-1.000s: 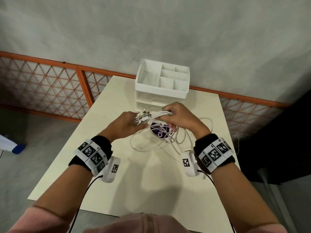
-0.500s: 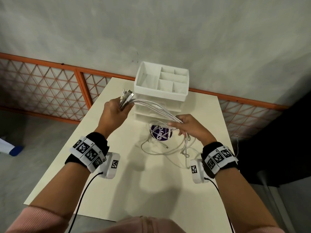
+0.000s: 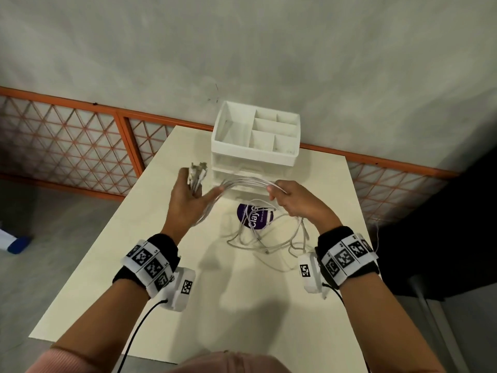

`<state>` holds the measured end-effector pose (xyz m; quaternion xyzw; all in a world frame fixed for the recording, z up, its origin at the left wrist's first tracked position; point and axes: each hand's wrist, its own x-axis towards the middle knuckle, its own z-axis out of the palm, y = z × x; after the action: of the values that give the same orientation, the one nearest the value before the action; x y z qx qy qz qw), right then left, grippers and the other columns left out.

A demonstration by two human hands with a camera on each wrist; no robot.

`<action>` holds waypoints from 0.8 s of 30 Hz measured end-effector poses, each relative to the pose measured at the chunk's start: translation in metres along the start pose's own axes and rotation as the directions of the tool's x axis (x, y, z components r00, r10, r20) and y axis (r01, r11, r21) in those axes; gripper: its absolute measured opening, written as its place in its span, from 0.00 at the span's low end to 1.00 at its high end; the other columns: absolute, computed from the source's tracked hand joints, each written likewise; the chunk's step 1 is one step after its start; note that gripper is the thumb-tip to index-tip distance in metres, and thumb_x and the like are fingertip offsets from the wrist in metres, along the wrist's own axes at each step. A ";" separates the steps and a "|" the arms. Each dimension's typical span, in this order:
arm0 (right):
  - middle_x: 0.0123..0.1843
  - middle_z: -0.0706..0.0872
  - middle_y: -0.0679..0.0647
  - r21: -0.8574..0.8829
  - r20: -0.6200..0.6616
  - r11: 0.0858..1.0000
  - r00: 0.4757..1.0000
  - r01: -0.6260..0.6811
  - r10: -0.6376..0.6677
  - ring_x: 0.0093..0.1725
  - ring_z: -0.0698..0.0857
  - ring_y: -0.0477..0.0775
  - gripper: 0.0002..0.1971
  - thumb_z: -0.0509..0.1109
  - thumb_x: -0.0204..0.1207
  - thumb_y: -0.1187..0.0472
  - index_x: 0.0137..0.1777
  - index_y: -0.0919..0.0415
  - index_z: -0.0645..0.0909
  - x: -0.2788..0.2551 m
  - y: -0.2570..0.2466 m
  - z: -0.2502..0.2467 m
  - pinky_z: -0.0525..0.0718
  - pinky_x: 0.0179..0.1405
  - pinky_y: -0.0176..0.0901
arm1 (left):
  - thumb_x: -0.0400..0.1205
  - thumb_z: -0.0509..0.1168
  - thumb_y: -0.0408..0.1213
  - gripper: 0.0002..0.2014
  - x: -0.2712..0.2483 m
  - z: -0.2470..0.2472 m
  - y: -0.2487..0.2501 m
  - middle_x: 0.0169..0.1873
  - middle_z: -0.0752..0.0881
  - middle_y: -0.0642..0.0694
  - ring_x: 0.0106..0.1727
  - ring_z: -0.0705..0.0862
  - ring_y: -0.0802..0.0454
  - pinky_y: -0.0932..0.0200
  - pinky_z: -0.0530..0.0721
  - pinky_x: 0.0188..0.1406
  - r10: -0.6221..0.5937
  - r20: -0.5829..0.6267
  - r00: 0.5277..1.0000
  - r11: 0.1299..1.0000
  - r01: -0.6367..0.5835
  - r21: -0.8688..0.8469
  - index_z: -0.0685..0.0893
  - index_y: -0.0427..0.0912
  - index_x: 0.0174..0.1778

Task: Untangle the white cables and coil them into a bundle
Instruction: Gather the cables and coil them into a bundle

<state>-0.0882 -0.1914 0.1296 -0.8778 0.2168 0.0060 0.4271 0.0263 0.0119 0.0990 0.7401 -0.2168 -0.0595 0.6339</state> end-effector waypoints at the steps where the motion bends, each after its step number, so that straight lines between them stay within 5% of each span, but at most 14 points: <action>1: 0.29 0.71 0.48 -0.016 -0.033 1.000 0.999 -0.017 0.016 0.22 0.69 0.45 0.16 0.58 0.84 0.50 0.43 0.60 0.78 0.002 -0.002 0.001 0.69 0.24 0.36 | 0.73 0.76 0.37 0.14 -0.003 0.003 0.005 0.23 0.69 0.53 0.19 0.65 0.63 0.71 0.66 0.21 0.022 -0.037 0.999 0.997 -0.024 -0.067 0.74 0.39 0.39; 4: 0.29 0.73 0.49 -0.018 -0.037 1.000 0.999 0.017 -0.018 0.25 0.70 0.46 0.16 0.56 0.85 0.50 0.44 0.60 0.78 0.005 -0.011 0.008 0.69 0.24 0.36 | 0.79 0.69 0.45 0.14 -0.011 0.018 0.011 0.18 0.68 0.46 0.22 0.67 0.52 0.61 0.66 0.24 -0.047 0.123 0.991 0.998 0.052 -0.033 0.84 0.43 0.30; 7: 0.33 0.77 0.47 -0.064 0.084 0.991 0.990 0.115 -0.109 0.30 0.75 0.45 0.15 0.55 0.85 0.50 0.47 0.59 0.78 0.004 -0.027 0.021 0.70 0.28 0.35 | 0.80 0.62 0.56 0.22 -0.009 0.034 0.007 0.18 0.61 0.49 0.19 0.62 0.56 0.64 0.63 0.19 -0.169 0.283 0.944 0.985 0.174 0.008 0.85 0.40 0.35; 10: 0.43 0.81 0.44 -0.131 0.175 0.979 0.976 0.155 -0.131 0.40 0.80 0.44 0.16 0.54 0.86 0.52 0.62 0.62 0.76 0.007 -0.033 0.030 0.72 0.37 0.34 | 0.81 0.64 0.53 0.22 -0.003 0.045 0.011 0.14 0.63 0.55 0.16 0.60 0.59 0.66 0.59 0.15 -0.229 0.267 0.936 0.958 0.265 -0.109 0.77 0.39 0.29; 13: 0.50 0.83 0.47 -0.068 0.189 0.977 0.964 0.202 -0.187 0.47 0.82 0.44 0.20 0.58 0.84 0.52 0.74 0.55 0.68 0.011 -0.029 0.031 0.78 0.46 0.36 | 0.81 0.66 0.43 0.20 0.006 0.048 0.019 0.12 0.65 0.57 0.15 0.60 0.59 0.66 0.58 0.15 -0.235 0.193 0.953 0.942 0.272 -0.198 0.78 0.48 0.21; 18: 0.36 0.82 0.51 0.115 0.189 0.974 0.959 0.194 -0.213 0.35 0.82 0.49 0.01 0.68 0.77 0.65 0.47 0.60 0.80 0.012 -0.015 0.016 0.79 0.37 0.37 | 0.84 0.63 0.40 0.11 0.029 0.044 0.046 0.13 0.64 0.55 0.14 0.60 0.61 0.66 0.58 0.14 -0.058 0.085 0.995 0.943 0.083 -0.322 0.85 0.42 0.38; 21: 0.39 0.86 0.53 0.018 0.164 0.985 0.971 0.173 -0.173 0.40 0.85 0.52 0.02 0.73 0.73 0.63 0.43 0.59 0.82 0.020 0.004 0.003 0.83 0.46 0.48 | 0.86 0.60 0.39 0.12 0.045 0.036 0.067 0.12 0.64 0.58 0.14 0.61 0.64 0.71 0.61 0.15 0.062 0.001 0.998 0.943 -0.058 -0.329 0.82 0.45 0.37; 24: 0.33 0.86 0.51 -0.001 0.141 0.997 0.987 0.077 -0.076 0.33 0.85 0.48 0.04 0.72 0.76 0.60 0.41 0.57 0.83 0.023 0.028 -0.001 0.81 0.44 0.45 | 0.86 0.59 0.40 0.12 0.059 0.026 0.088 0.15 0.66 0.57 0.16 0.63 0.63 0.70 0.63 0.18 0.140 -0.094 0.986 0.917 -0.165 -0.364 0.81 0.47 0.37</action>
<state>-0.0783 -0.2155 0.1051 -0.8842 0.1524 0.0526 0.4385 0.0484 -0.0443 0.1897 0.5896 -0.2378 -0.0252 0.7715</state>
